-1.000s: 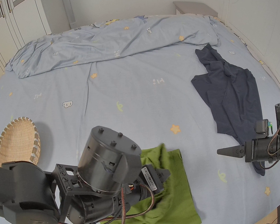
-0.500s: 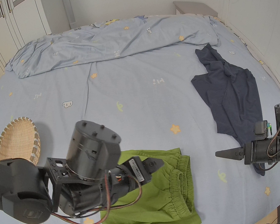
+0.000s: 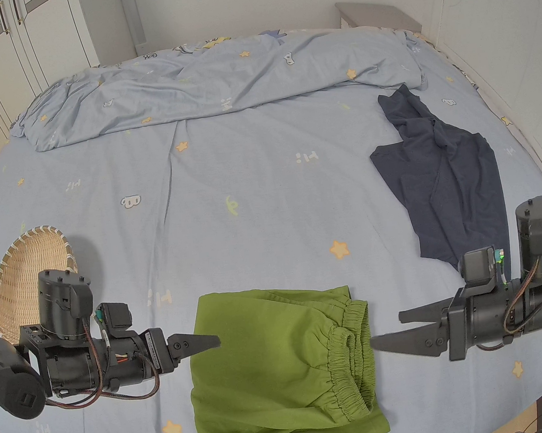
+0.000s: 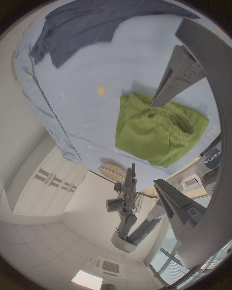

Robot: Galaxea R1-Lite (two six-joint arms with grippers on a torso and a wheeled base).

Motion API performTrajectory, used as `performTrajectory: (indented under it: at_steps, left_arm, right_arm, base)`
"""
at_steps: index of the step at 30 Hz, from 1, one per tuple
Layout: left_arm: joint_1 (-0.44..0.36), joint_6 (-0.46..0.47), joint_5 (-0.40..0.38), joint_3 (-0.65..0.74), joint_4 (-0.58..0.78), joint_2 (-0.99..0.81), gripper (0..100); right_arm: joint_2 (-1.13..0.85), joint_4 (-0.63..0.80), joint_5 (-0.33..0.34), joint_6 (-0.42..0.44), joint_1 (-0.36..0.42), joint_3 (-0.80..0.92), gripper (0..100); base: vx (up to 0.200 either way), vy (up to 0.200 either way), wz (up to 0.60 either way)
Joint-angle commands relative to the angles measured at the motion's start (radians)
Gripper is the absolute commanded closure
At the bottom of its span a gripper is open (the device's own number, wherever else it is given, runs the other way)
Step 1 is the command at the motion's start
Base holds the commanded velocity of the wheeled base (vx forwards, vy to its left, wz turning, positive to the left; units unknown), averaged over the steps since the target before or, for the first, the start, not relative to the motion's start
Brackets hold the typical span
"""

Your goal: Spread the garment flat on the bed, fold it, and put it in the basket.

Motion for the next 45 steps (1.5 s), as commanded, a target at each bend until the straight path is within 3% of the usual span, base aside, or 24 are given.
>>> performTrajectory:
  at_steps: [1,8,12,15,16,31,45]
  left_arm:
    - [0.094,0.081,-0.05,0.103,-0.146,0.154,0]
    - [0.054,0.082,-0.039,0.117,-0.315,0.34,0]
    - [0.059,0.072,-0.04,0.162,-0.427,0.354,0]
    - [0.057,0.067,-0.044,0.179,-0.476,0.352,0]
    - [0.051,0.061,-0.045,0.195,-0.513,0.348,0]
    - [-0.032,0.021,-0.048,0.217,-0.554,0.351,0]
    - [-0.105,-0.037,-0.039,0.214,-0.707,0.429,0]
  right_arm:
    - [0.135,-0.005,0.027,-0.003,0.147,-0.086,0]
    - [0.277,-0.037,0.059,-0.009,0.176,-0.09,0]
    - [0.317,-0.053,0.063,-0.009,0.176,-0.09,0]
    - [0.323,-0.051,0.088,-0.009,0.177,-0.088,0]
    - [0.334,-0.047,0.123,-0.007,0.182,-0.083,0]
    - [0.412,-0.045,0.129,-0.012,0.153,-0.045,0]
    - [0.447,-0.05,0.139,-0.058,0.087,0.009,0]
  base:
    - [0.0,0.0,0.0]
    - [0.0,0.0,0.0]
    - [0.0,0.0,0.0]
    - [0.0,0.0,0.0]
    - [0.0,0.0,0.0]
    - [0.0,0.0,0.0]
    - [0.0,0.0,0.0]
